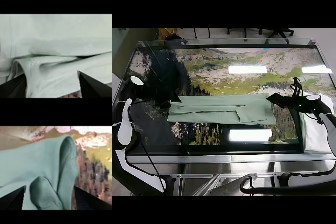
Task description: Fold the shirts.
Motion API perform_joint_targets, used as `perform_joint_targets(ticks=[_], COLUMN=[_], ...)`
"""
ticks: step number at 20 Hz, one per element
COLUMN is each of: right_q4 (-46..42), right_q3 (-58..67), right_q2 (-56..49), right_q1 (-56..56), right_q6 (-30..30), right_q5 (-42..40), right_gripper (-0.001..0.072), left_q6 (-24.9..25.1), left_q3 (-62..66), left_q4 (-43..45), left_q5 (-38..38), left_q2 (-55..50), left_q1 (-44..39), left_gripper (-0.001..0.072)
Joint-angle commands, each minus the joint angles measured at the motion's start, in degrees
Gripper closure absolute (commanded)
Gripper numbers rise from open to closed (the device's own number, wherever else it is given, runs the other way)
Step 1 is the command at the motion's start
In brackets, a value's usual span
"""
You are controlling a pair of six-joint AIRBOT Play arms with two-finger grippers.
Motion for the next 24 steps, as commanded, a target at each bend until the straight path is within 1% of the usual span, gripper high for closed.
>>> perform_joint_targets(ticks=[1,4,7,8,9,10,12,13,14,15,17,19,21,24], right_q4=[-2.32,-2.03,-0.17,-0.13,-0.15,-0.13,-0.15,-0.15,-0.15,-0.13,-0.22,-0.33,-0.33,-0.17], right_q3=[0.57,0.59,0.59,0.63,0.85,1.11,2.54,3.37,4.35,5.49,8.04,11.32,15.08,21.55], right_q2=[-2.80,-6.14,-8.00,-8.26,-8.39,-8.33,-8.09,-7.58,-6.78,-5.73,-3.19,-0.96,0.72,2.45], right_q1=[-1.07,1.01,3.43,4.09,4.39,4.52,4.57,4.57,4.55,4.33,3.80,2.69,1.51,-0.61], right_q6=[1.68,1.68,1.05,1.05,1.05,1.05,1.05,1.09,1.14,1.33,2.84,4.55,6.80,10.45], right_q5=[5.79,5.75,4.74,3.76,3.56,3.61,4.98,5.77,6.73,8.13,11.67,16.00,20.20,26.60], right_gripper=[0.0015,0.0015,0.0017,0.0037,0.0268,0.0597,0.0695,0.0696,0.0696,0.0696,0.0697,0.0697,0.0697,0.0697], left_q6=[-1.66,-3.21,-3.48,-3.48,-3.43,-3.39,-3.41,-3.43,-3.43,-3.15,-2.93,-2.95,-2.95,-2.91], left_q3=[4.74,7.21,9.68,10.45,11.06,11.45,11.54,11.54,11.54,11.52,11.37,9.55,5.51,-0.52], left_q4=[-0.07,-0.07,-0.28,-0.87,-2.82,-4.81,-7.54,-7.54,-7.54,-7.54,-7.58,-7.67,-7.54,-7.52], left_q5=[-2.82,-5.03,-6.40,-6.38,-6.34,-6.14,-5.35,-4.66,-4.22,-3.89,-1.33,2.93,9.25,21.77], left_q2=[-0.66,-0.66,-0.66,-0.66,-0.66,-0.66,-0.66,-0.66,-0.68,-0.68,-0.68,-0.68,-0.72,-1.55], left_q1=[0.68,0.85,0.63,0.31,-0.20,-0.57,-1.99,-3.06,-4.26,-5.55,-9.20,-14.62,-21.88,-33.68], left_gripper=[0.0031,0.0032,0.0032,0.0037,0.0059,0.0060,0.0061,0.0068,0.0364,0.0692,0.0688,0.0688,0.0687,0.0687])
